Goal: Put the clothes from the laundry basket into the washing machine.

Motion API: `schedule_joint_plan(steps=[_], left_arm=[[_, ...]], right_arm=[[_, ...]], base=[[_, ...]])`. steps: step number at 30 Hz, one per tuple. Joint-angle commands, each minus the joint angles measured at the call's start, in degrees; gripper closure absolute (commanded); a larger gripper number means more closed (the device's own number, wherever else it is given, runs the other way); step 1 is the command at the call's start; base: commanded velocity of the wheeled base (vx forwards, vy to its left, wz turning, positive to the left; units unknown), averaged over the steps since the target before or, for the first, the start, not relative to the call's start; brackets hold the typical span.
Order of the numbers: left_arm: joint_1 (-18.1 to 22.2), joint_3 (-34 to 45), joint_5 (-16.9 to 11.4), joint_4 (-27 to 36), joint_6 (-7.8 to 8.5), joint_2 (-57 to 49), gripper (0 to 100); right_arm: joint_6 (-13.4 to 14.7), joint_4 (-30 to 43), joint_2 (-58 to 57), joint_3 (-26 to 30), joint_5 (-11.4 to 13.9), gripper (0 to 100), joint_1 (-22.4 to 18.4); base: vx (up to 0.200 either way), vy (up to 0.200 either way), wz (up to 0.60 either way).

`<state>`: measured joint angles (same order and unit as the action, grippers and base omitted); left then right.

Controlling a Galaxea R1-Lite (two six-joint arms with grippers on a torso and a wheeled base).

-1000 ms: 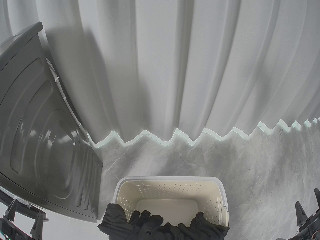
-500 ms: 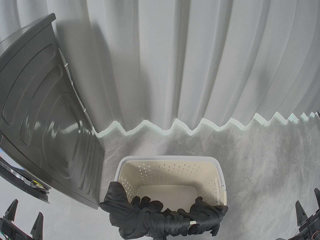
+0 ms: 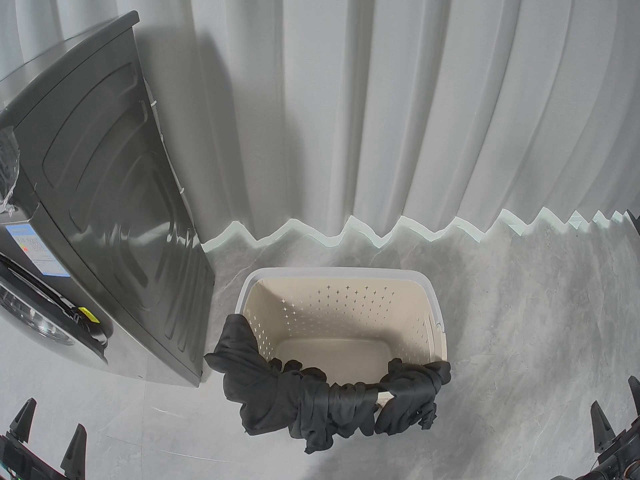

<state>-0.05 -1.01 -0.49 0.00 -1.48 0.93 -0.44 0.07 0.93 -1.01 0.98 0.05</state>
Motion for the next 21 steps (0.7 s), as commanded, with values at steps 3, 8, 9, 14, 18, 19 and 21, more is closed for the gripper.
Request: schedule_joint_plan(steps=[3, 8, 9, 14, 18, 19, 21], left_arm=[[0.0, 0.9, 0.0, 0.0, -0.02, -0.9, 0], [0.0, 0.9, 0.0, 0.0, -0.02, -0.9, 0], [0.0, 0.9, 0.0, 0.0, -0.02, -0.9, 0], [0.0, 0.9, 0.0, 0.0, -0.02, -0.9, 0], [0.0, 0.9, 0.0, 0.0, -0.02, -0.9, 0], [0.0, 0.9, 0.0, 0.0, -0.11, -0.9, 0], [0.0, 0.9, 0.0, 0.0, -0.02, -0.9, 0]], right_arm=[[0.0, 0.0, -0.9, 1.0, 0.0, 0, 0.0], [-0.1, 0.0, -0.9, 1.0, 0.0, 0, 0.0], [-0.1, 0.0, -0.9, 1.0, 0.0, 0, 0.0], [-0.1, 0.0, -0.9, 1.0, 0.0, 0, 0.0], [-0.1, 0.0, -0.9, 1.0, 0.0, 0, 0.0], [-0.1, 0.0, -0.9, 1.0, 0.0, 0, 0.0], [0.0, 0.0, -0.9, 1.0, 0.0, 0, 0.0]], base=[[-0.200, 0.000, 0.00], [-0.200, 0.000, 0.00], [-0.200, 0.000, 0.00], [-0.200, 0.000, 0.00], [-0.150, 0.000, 0.00], [0.000, 0.000, 0.00], [0.000, 0.000, 0.00]])
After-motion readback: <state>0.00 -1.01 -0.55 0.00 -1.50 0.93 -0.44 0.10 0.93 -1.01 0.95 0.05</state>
